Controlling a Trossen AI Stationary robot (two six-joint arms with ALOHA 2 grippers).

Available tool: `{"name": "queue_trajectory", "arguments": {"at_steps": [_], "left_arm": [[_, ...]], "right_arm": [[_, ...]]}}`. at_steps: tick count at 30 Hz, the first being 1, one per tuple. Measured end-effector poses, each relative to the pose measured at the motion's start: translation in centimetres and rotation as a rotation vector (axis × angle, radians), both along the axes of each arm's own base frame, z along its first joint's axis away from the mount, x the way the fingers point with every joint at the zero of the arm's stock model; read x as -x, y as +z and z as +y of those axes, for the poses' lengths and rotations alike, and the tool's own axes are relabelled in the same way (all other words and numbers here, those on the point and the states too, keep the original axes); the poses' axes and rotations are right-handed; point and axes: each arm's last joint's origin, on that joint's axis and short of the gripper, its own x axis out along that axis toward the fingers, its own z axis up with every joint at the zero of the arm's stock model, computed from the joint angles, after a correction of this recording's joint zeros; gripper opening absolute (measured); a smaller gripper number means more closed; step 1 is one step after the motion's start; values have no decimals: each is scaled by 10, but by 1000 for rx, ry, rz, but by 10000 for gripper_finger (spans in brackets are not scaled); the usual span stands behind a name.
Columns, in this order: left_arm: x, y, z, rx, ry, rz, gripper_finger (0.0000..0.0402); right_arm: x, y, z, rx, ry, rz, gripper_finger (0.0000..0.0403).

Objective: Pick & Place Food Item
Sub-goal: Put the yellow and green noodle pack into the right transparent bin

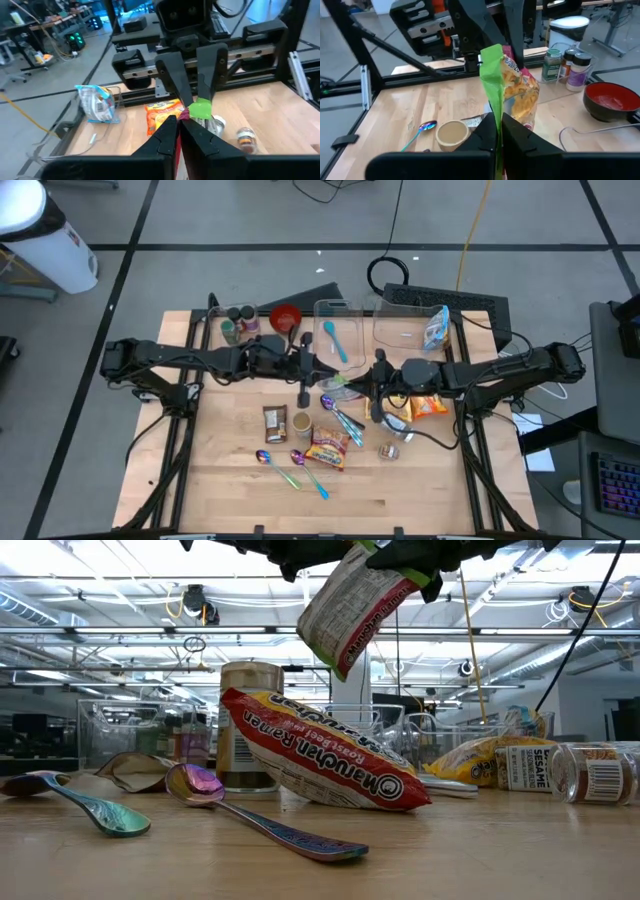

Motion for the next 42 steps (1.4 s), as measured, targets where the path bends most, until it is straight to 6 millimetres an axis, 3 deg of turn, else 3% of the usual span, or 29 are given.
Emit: {"name": "queue_trajectory", "arguments": {"at_steps": [10,17,24,31,35,42], "left_arm": [[1,1,12,-32,68,-7,144],[29,34,17,-57,180,-95,204],[79,64,14,-91,284,-77,216],[124,73,10,-85,301,15,216],[136,71,9,-45,308,73,216],[132,57,7,-21,239,191,216]], "right_arm": [[0,2,-1,3,-24,-25,0],[4,8,-11,40,-154,-44,0],[24,21,-33,4,-251,-65,0],[59,35,-56,-9,-435,-67,0],[83,38,-69,-78,-558,-36,0],[111,52,-87,-173,-739,80,0]]}}
